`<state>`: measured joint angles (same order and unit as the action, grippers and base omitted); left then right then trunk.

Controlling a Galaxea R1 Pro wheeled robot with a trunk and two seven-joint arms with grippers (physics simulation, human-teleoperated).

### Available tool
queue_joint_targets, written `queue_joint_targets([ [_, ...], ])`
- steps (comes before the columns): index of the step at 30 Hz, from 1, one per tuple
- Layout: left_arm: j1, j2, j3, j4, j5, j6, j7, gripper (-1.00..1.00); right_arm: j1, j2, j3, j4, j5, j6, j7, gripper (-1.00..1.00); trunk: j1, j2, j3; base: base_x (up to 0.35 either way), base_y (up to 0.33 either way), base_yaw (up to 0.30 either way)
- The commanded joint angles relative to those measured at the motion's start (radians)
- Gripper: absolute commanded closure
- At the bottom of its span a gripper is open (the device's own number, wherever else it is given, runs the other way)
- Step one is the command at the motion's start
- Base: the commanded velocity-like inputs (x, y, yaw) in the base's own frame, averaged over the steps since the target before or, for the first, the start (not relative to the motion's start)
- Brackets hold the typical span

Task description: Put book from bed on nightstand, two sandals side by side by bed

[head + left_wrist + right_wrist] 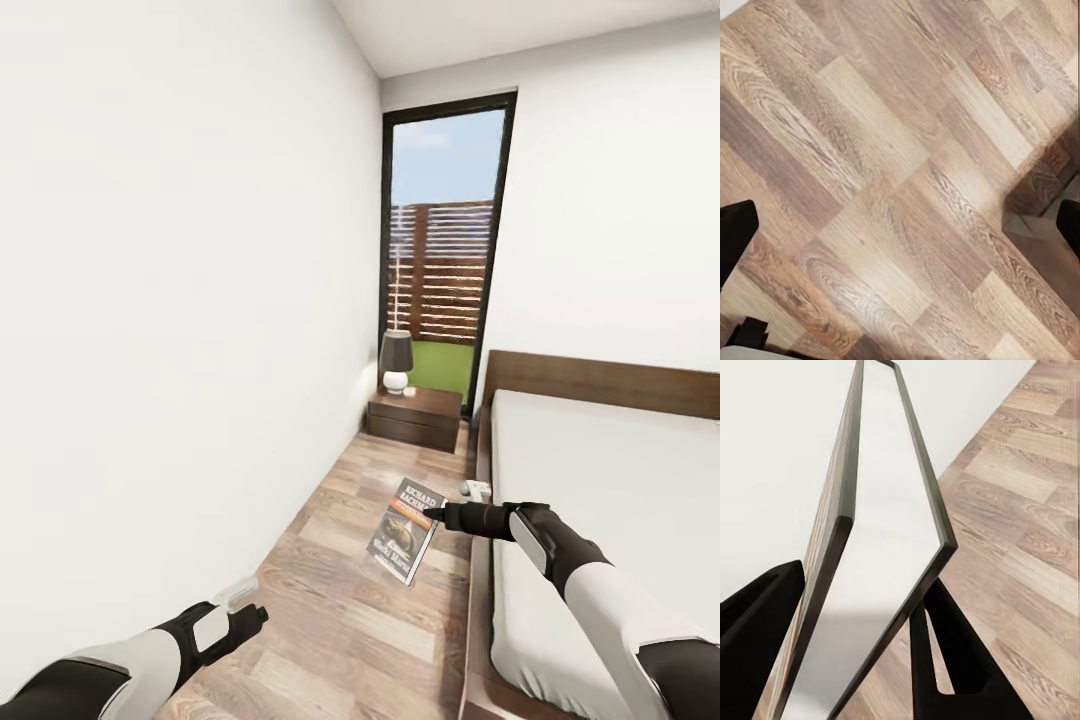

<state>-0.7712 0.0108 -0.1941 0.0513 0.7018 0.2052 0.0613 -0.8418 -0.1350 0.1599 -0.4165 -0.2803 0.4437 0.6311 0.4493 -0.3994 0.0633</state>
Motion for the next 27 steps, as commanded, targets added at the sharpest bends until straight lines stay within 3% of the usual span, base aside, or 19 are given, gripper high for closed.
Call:
queue_joint_targets([
  [1, 0.0, 0.0, -0.008, 0.0, 0.01, 0.003, 0.002, -1.0, 0.0, -0.001, 0.005, -0.001, -0.011, 0.007, -0.002, 1.0, 0.001, -0.001, 0.0, 0.17, 0.181, -0.21],
  [17, 0.0, 0.0, -0.008, 0.0, 0.01, 0.003, 0.002, -1.0, 0.0, -0.001, 0.006, -0.001, -0.011, 0.007, -0.004, 1.0, 0.001, -0.001, 0.011, 0.233, 0.229, -0.283],
  [27, 0.0, 0.0, -0.008, 0.001, 0.01, 0.003, 0.002, -1.0, 0.0, -0.001, 0.004, -0.001, -0.011, 0.008, -0.007, 1.0, 0.001, -0.001, 0.007, 0.066, 0.059, -0.193],
])
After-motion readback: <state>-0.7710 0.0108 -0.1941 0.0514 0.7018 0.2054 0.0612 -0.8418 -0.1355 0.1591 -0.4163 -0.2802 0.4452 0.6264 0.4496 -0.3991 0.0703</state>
